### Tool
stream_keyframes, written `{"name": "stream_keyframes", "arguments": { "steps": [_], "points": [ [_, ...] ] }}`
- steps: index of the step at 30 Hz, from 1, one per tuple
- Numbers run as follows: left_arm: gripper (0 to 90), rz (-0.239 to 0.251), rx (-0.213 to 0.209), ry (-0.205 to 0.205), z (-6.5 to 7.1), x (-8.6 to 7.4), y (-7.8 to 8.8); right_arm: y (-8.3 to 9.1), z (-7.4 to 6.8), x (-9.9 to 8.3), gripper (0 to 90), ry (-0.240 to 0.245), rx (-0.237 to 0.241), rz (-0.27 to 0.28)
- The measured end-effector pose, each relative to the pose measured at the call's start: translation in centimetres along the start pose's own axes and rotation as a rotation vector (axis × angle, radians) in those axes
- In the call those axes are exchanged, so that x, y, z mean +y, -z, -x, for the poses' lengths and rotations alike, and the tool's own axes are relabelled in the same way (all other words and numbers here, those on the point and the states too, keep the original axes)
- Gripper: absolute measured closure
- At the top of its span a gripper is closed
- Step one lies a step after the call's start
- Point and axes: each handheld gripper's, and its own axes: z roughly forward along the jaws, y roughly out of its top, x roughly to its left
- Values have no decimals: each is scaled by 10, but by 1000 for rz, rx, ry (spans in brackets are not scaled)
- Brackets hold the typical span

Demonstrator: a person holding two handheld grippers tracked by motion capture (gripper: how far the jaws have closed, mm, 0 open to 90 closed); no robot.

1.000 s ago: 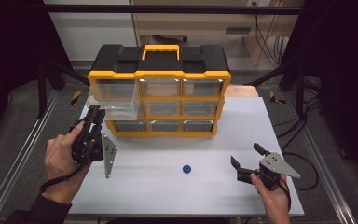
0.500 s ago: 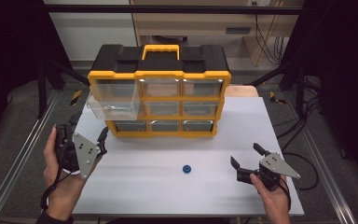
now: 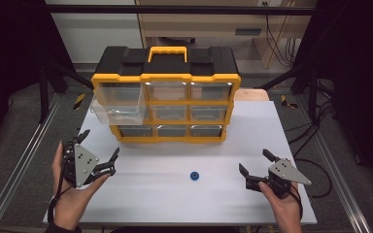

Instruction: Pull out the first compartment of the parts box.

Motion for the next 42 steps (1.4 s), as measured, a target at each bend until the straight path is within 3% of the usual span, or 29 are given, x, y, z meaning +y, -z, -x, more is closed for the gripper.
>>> {"name": "stream_keyframes", "arguments": {
  "steps": [2,5,10,11,16,20,29,34,42],
  "points": [
    [57,-2,-38,11,6,-8,-5,0,0,0,50,1,3,-4],
    [46,-1,-60,16,10,-14,-7,0,0,0,51,3,1,-5],
    [35,0,-131,98,14,-30,-13,-1,-2,1,60,6,3,-19],
    [35,0,-131,98,14,-30,-13,-1,-2,1,60,6,3,-19],
    [27,13,-179,204,12,-42,-18,-3,-4,2,69,11,2,-31],
    [25,18,-181,240,8,-51,-19,-5,-9,3,74,9,9,-51],
    [24,34,-193,279,4,-62,-19,-9,-14,5,74,21,17,-82],
    [24,81,-184,308,4,-62,-16,-10,-19,8,76,8,43,-135],
    [20,99,-196,312,5,-62,-14,-16,-28,11,75,21,79,-198]
  ]
}}
